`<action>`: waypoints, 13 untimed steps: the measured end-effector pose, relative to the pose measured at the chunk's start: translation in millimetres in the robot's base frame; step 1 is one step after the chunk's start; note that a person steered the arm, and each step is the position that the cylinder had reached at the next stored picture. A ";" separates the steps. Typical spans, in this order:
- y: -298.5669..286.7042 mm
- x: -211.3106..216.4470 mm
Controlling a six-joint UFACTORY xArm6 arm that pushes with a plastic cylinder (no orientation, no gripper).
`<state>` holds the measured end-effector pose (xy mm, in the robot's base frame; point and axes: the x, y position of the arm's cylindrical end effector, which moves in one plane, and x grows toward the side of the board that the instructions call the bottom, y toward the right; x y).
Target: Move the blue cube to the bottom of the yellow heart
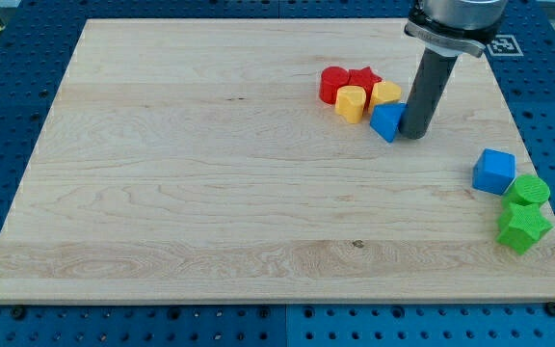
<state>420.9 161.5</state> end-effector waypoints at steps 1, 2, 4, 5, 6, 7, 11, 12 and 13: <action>-7.3 3.3; -9.1 3.6; 66.5 3.6; 97.8 4.9; 156.6 4.9; 183.4 17.2; 121.7 73.8; 99.4 61.1; 87.3 76.6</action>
<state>497.5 248.8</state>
